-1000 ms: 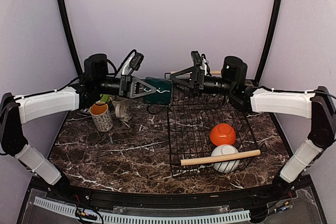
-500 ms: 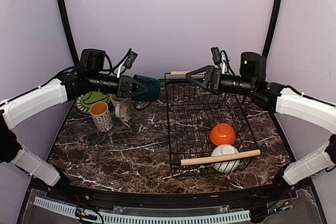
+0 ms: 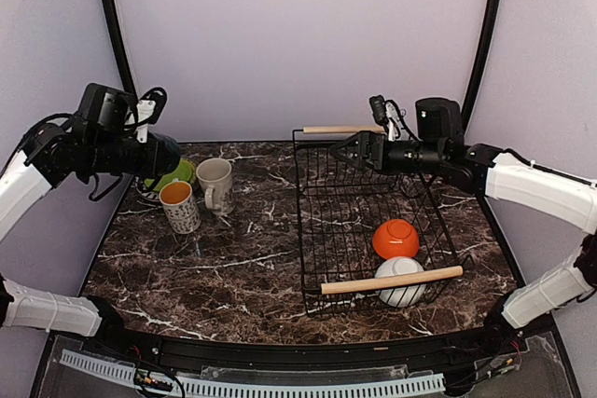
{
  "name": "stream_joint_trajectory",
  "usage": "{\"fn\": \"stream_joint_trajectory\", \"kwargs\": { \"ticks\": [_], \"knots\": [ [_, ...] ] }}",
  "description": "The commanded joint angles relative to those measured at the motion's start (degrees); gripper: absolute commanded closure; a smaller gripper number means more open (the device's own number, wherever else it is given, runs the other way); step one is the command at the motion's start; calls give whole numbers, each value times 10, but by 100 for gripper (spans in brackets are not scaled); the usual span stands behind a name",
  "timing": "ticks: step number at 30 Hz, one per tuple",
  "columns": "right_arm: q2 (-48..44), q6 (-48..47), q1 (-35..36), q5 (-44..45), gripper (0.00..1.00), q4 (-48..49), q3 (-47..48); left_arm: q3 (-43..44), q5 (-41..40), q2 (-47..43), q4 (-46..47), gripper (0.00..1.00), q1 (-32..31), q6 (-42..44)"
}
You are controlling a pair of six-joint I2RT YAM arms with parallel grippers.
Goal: Unload the mixed dishes from the dish rack
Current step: Place the cup at the center of the board.
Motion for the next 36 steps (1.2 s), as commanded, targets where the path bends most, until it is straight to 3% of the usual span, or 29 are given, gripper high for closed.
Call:
{"fn": "stream_joint_trajectory", "kwargs": {
  "ticks": [1, 3, 5, 10, 13, 23, 36],
  "knots": [
    [22, -21, 2, -2, 1, -2, 27, 0, -206, -59, -92, 99, 3, -21],
    [25, -23, 1, -4, 1, -4, 30, -7, -251, -66, -110, 99, 12, -36],
    [24, -26, 1, -2, 1, -7, 29, -19, -248, -67, -110, 99, 41, -44],
    [9, -32, 1, 11, 1, -25, 25, -62, -96, -24, -85, 99, 176, -70],
    [-4, -38, 1, 26, 1, -43, 22, -79, -36, 19, -65, 99, 211, -79],
    [-48, -29, 0, 144, 1, -114, 7, -140, 93, 116, 2, 99, 271, -91],
    [-99, -28, -6, 165, 1, -93, -29, -158, 110, 186, 25, 99, 281, -89]
  ]
}}
